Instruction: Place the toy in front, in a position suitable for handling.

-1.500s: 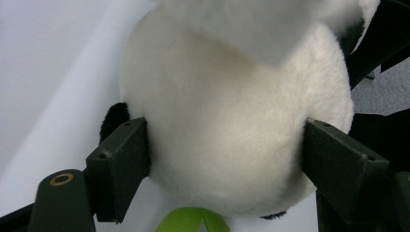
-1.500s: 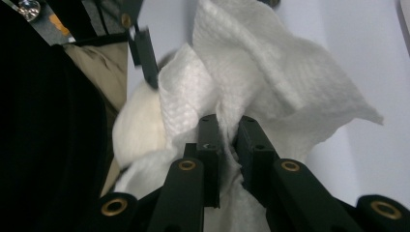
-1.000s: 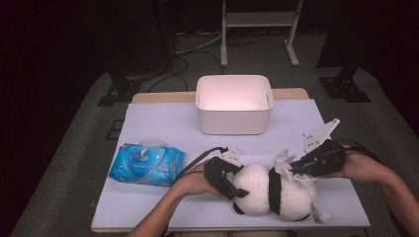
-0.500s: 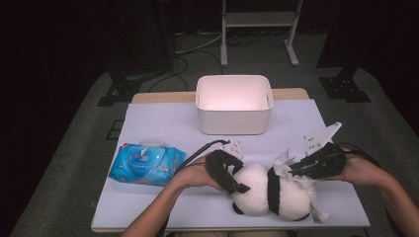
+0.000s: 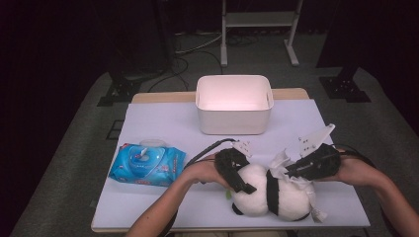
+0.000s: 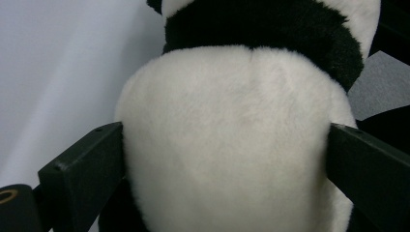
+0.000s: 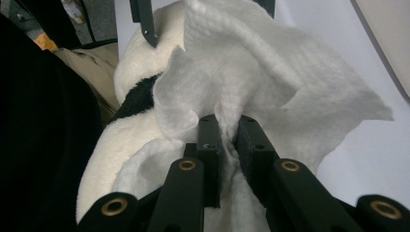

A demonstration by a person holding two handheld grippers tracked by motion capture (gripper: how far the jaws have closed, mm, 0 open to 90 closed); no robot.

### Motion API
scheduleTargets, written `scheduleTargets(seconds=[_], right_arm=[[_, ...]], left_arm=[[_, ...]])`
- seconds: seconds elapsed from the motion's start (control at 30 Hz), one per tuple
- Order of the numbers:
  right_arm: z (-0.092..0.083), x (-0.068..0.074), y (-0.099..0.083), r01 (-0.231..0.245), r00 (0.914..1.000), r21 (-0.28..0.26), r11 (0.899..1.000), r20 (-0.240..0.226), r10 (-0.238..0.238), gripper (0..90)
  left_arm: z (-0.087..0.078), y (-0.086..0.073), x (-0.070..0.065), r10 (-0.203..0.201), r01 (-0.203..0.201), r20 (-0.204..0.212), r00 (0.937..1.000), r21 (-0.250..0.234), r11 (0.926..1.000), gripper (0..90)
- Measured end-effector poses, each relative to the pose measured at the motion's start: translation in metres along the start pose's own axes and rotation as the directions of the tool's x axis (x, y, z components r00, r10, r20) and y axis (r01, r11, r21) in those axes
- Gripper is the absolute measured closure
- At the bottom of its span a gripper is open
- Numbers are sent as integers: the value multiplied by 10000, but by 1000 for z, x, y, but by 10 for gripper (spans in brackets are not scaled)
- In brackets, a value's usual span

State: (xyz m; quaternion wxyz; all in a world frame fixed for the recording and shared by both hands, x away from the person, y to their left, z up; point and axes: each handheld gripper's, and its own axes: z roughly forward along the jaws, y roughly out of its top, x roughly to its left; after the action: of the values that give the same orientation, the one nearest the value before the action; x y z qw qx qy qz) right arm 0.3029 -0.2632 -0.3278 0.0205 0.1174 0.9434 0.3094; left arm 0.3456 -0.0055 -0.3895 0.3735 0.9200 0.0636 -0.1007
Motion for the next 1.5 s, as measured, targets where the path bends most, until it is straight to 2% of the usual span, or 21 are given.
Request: scheduleTargets(seconds=[0.1, 0.17, 0.23, 0.3, 0.43, 0.53, 0.7, 0.8, 0.83, 0.87, 0.93, 1.1, 1.17, 1.2, 1.27, 1.4, 1.5], right_arm=[[0, -1, 0, -12, 10000, 37, 10000, 11, 12, 801], [1, -2, 1, 23, 10000, 52, 10000, 90, -24, 801], [2, -5, 2, 9, 9999, 39, 10000, 106, -9, 801], [3, -8, 2, -162, 9999, -52, 9999, 52, 162, 801], [7, -16, 8, -74, 10000, -308, 9995, 13, 74, 801], [9, -24, 15, -52, 10000, -420, 9991, 21, 53, 801], [13, -35, 31, 44, 10000, -508, 9987, 61, -41, 801], [11, -43, 44, 145, 9997, -467, 9988, 190, -137, 801], [11, -45, 48, 150, 9997, -466, 9988, 223, -140, 801], [11, -46, 51, 140, 9996, -435, 9990, 253, -129, 801], [12, -49, 56, 104, 9995, -346, 9993, 292, -94, 801], [21, -47, 58, 169, 9997, -233, 9996, 169, -165, 801], [25, -44, 55, 155, 9999, -255, 9996, 71, -153, 801], [25, -44, 55, 155, 9999, -255, 9996, 71, -153, 801], [29, -37, 51, 263, 9997, -314, 9992, 37, -262, 802], [28, -27, 44, 303, 9995, -530, 9981, -34, -305, 803], [26, -21, 40, 358, 9994, -581, 9977, 3, -358, 803]], left_arm=[[2, 0, 4, -46, 45, 175, 9998, 66, 10000, 33], [1, 0, 6, -169, 166, 354, 9992, 72, 9998, 98], [-1, -1, 8, -120, 121, 376, 9992, -26, 9999, 220], [-2, -1, 8, -121, 126, 379, 9992, -112, 9999, 297], [-8, 1, 9, -21, 26, 227, 9997, -218, 9998, 363], [-13, 3, 10, 120, -120, -67, 9999, -80, 9999, 370], [-29, 2, 14, 268, -262, -922, 9954, 77, 9996, 373], [-43, 2, 16, 488, -463, -1645, 9852, 191, 9987, 372], [-47, 2, 16, 613, -569, -1906, 9798, 284, 9980, 372], [-47, 2, 16, 613, -569, -1906, 9798, 284, 9980, 371], [-56, -1, 16, 610, -564, -2155, 9746, 277, 9980, 366], [-53, -10, 14, 462, -417, -2050, 9777, 262, 9988, 339], [-49, -18, 12, 260, -242, -1952, 9804, 117, 9996, 306], [-49, -18, 12, 260, -242, -1952, 9804, 117, 9996, 291], [-50, -24, 7, 284, -330, -1993, 9795, -201, 9993, 253], [-53, -23, 2, 181, -279, -2017, 9793, -459, 9986, 184], [-56, -20, 2, 280, -348, -2024, 9789, -301, 9989, 161]])
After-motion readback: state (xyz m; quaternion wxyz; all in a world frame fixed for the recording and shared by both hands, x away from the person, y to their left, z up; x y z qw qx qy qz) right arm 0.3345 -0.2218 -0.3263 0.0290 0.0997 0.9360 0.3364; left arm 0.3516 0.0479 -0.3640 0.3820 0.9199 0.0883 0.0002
